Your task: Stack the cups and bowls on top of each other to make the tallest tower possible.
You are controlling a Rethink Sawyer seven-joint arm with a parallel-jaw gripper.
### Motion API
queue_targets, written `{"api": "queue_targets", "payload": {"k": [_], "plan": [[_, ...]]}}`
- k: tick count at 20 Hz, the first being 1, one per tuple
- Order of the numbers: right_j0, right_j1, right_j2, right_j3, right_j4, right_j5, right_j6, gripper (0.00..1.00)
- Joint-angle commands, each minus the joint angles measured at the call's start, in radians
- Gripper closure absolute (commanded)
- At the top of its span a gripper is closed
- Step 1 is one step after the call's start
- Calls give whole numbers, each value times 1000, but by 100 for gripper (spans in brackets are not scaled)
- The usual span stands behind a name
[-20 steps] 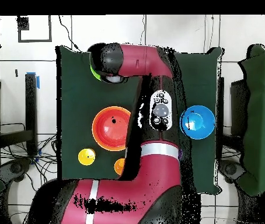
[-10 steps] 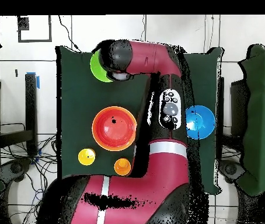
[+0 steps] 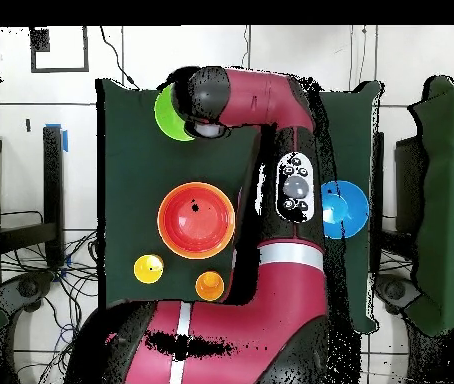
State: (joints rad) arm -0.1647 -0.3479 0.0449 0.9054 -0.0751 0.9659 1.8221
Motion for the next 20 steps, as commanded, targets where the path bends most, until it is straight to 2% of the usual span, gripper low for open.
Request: {"api": "queue_targets", "payload": {"k": [1, 5, 11, 15, 17, 18, 20], "plan": [[3, -43, 70, 61, -57, 85, -167, 0], [9, -46, 75, 72, -53, 108, -163, 0], [15, 2, 86, -19, -70, 147, -183, 0], [18, 13, 86, -34, -64, 164, -160, 0], [23, 34, 87, -76, -66, 192, -154, 0], [28, 59, 90, -130, -69, 220, -154, 0], [30, 75, 89, -161, -71, 234, -147, 0]]}}
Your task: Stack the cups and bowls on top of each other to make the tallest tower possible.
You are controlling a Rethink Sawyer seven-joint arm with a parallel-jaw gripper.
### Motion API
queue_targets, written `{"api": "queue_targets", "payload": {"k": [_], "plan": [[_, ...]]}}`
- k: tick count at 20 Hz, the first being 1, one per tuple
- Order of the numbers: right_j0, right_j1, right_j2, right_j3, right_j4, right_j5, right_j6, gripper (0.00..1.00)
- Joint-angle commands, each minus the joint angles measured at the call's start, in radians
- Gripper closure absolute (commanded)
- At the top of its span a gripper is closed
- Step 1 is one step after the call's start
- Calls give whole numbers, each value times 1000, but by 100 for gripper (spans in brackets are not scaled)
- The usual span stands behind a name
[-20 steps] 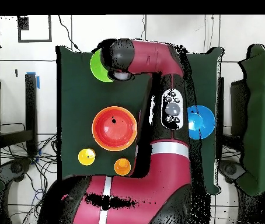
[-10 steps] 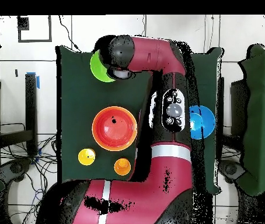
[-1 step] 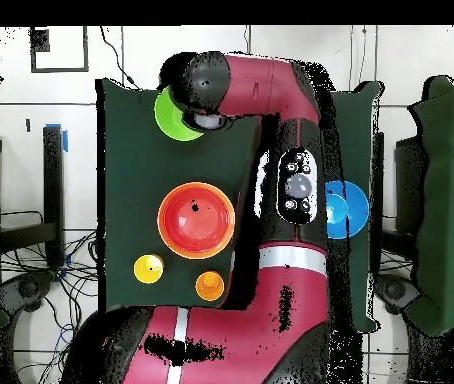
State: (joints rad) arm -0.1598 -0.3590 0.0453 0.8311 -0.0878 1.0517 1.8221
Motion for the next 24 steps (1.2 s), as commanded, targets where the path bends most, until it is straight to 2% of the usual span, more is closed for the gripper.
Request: {"api": "queue_targets", "payload": {"k": [1, 9, 15, 24], "plan": [[25, 92, 89, -93, -58, 149, -148, 0], [13, 124, 94, -129, -52, 154, -165, 0], [9, 119, 89, -112, -31, 113, -123, 0], [0, 107, 93, -83, -27, 97, -139, 0]]}}
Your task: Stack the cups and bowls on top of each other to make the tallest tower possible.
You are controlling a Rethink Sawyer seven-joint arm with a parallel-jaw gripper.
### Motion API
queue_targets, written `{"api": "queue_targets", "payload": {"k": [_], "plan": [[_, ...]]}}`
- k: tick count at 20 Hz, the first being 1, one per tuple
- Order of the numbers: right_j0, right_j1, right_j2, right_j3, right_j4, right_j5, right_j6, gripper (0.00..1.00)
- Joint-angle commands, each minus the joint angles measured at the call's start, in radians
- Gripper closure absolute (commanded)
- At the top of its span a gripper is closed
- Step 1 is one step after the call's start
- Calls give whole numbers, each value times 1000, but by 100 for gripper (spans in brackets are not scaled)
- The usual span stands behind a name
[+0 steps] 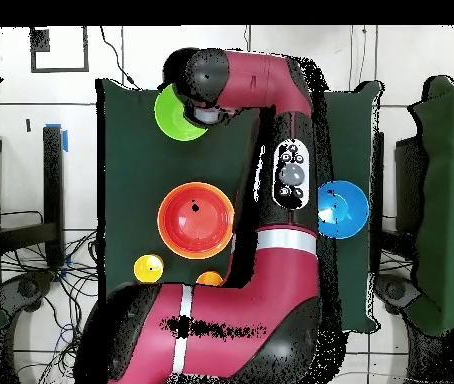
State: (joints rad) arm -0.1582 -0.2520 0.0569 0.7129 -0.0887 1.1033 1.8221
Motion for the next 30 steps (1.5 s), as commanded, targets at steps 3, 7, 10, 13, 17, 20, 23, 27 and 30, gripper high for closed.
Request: {"api": "queue_targets", "payload": {"k": [3, 7, 10, 13, 17, 20, 23, 27, 30], "plan": [[0, 4, 78, 14, -31, 66, -143, 0], [5, 40, 76, -78, -42, 156, -160, 0], [8, 91, 90, -178, -57, 187, -197, 0], [11, 114, 95, -225, -63, 196, -218, 0], [20, 159, 102, -319, -76, 238, -247, 0], [23, 174, 99, -339, -71, 243, -248, 0], [22, 187, 98, -358, -66, 245, -256, 0], [20, 210, 100, -392, -62, 245, -270, 0], [17, 216, 97, -375, -51, 215, -267, 0]]}}
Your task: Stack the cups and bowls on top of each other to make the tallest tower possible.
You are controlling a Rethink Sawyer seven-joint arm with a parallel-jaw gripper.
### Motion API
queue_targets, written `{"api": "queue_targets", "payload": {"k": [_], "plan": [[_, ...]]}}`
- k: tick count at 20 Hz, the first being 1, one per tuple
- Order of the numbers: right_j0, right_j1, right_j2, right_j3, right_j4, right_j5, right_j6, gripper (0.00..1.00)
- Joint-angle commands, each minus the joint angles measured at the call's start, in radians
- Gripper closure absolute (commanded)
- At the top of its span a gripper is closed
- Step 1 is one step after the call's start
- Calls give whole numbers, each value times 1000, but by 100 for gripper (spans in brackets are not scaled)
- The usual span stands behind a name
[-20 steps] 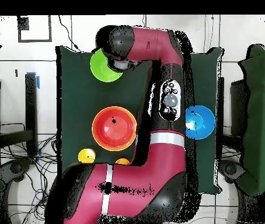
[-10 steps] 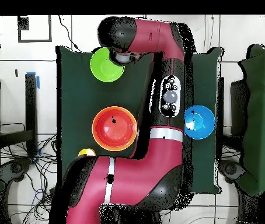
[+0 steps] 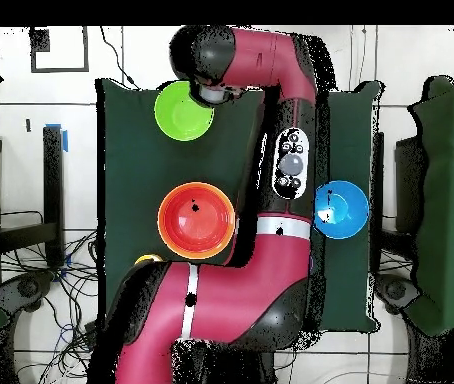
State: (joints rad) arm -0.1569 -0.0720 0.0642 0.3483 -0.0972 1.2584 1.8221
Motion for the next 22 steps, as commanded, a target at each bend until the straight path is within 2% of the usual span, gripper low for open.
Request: {"api": "queue_targets", "payload": {"k": [1, 11, 22], "plan": [[14, 34, 86, 7, -39, 37, -265, 0], [-2, 20, 82, 188, -14, -139, -239, 0], [-8, 25, 92, 226, -16, -181, -246, 0]]}}
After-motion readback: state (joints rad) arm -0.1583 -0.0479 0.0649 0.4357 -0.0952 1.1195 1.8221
